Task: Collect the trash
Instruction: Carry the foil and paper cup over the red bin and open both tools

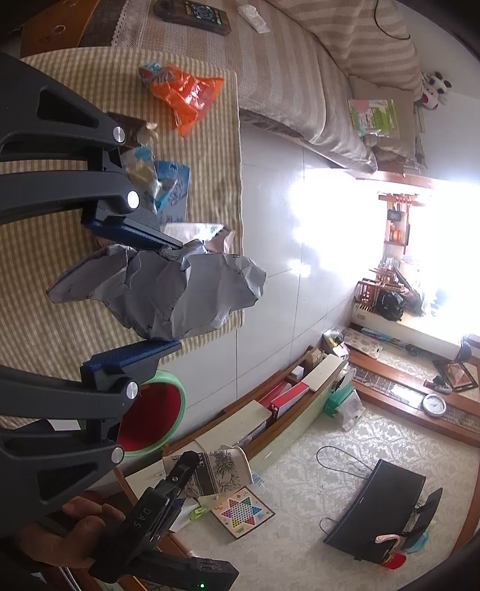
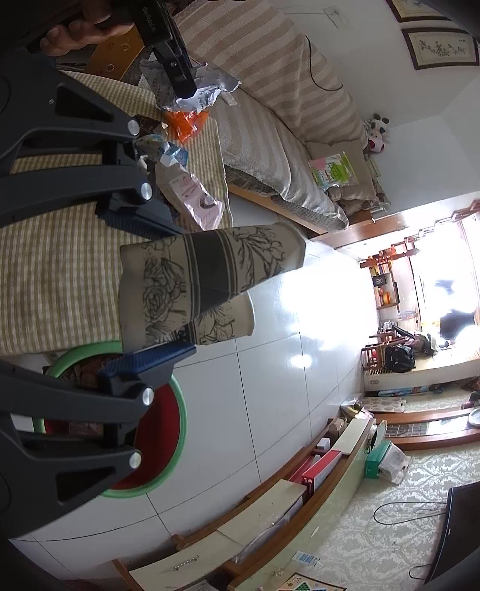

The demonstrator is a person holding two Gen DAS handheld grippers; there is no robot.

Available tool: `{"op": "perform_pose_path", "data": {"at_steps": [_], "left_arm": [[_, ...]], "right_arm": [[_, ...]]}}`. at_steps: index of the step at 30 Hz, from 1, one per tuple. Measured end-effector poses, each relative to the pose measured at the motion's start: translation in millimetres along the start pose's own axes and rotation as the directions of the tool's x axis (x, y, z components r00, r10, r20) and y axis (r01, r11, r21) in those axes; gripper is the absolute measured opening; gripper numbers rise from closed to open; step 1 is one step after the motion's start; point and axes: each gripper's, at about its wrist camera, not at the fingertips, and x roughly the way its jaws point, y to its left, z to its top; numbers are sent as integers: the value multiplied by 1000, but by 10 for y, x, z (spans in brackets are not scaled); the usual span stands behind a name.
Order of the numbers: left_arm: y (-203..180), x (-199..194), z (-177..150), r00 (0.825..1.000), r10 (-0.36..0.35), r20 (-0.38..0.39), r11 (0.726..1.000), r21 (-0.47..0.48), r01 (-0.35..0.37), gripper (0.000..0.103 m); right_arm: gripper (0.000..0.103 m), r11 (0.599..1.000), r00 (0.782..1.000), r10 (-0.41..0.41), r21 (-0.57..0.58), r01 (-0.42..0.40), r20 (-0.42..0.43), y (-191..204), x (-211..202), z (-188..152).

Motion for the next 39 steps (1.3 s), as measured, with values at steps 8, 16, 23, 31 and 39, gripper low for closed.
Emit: {"op": "perform_pose_path", "data": {"at_steps": [8, 16, 23, 31, 39], "left_arm": [[-683, 380, 75, 996, -75, -40, 993, 90, 78, 44], [-1292, 742, 91, 987, -135, -87, 976, 158, 147, 44], [-1731, 1086, -24, 969, -196, -150, 956, 189, 223, 45], [-1990, 1444, -141, 934, -272, -229, 939, 150, 310, 46], [-2061, 1623, -204, 919, -295, -263, 934, 123, 335, 47]], "right_arm": [[52, 995, 998, -68, 69, 67, 10, -605, -91, -37], [52, 984, 992, -123, 133, 122, 4, -1130, -127, -84], [52, 971, 988, -156, 180, 155, -9, -1514, -124, -171], [52, 961, 985, -170, 219, 171, -23, -1803, -71, -240], [52, 955, 985, -165, 241, 171, -49, -1917, 13, -346]]}}
